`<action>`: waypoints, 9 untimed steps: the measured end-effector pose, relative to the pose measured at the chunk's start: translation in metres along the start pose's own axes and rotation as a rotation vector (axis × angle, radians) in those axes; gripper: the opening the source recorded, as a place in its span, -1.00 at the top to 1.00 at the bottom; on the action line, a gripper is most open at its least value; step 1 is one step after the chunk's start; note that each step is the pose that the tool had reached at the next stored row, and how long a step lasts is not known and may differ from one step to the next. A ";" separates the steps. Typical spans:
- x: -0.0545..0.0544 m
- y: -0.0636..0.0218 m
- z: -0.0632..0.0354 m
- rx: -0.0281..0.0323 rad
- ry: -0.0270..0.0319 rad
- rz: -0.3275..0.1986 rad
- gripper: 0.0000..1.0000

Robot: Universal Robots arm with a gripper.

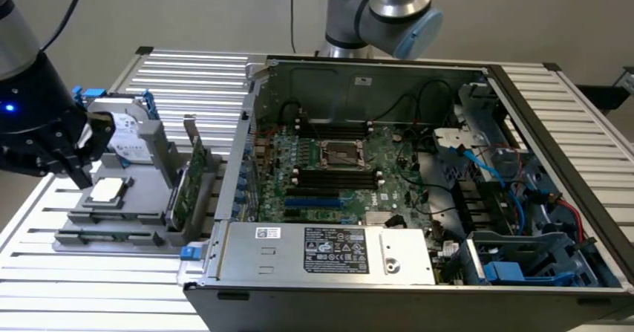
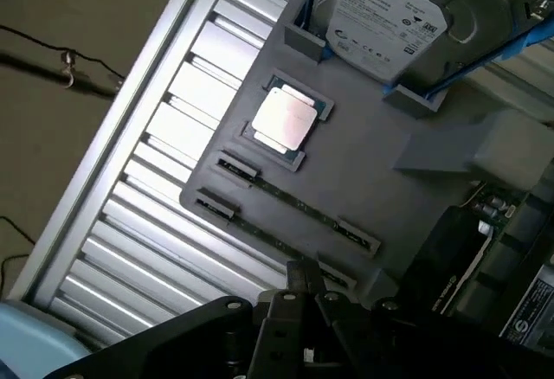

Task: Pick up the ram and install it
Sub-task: 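Pick up the ram and move it above insertion slot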

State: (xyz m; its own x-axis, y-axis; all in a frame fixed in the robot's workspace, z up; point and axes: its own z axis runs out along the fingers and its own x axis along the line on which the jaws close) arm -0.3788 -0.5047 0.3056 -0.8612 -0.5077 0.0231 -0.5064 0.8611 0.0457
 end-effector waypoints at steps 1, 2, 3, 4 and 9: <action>0.000 0.0000 0.0003 0.0004 0.0008 -0.018 0.79; 0.000 0.0000 0.0005 0.0008 0.0016 -0.036 0.79; 0.000 0.0000 0.0007 0.0012 0.0024 -0.054 0.79; 0.000 0.0000 0.0007 0.0016 0.0034 -0.073 0.79; 0.000 -0.0001 0.0009 0.0037 0.0074 -0.163 0.79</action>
State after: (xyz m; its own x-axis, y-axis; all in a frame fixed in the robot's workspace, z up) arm -0.3788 -0.5048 0.3047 -0.7671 -0.6411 0.0230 -0.6398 0.7672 0.0457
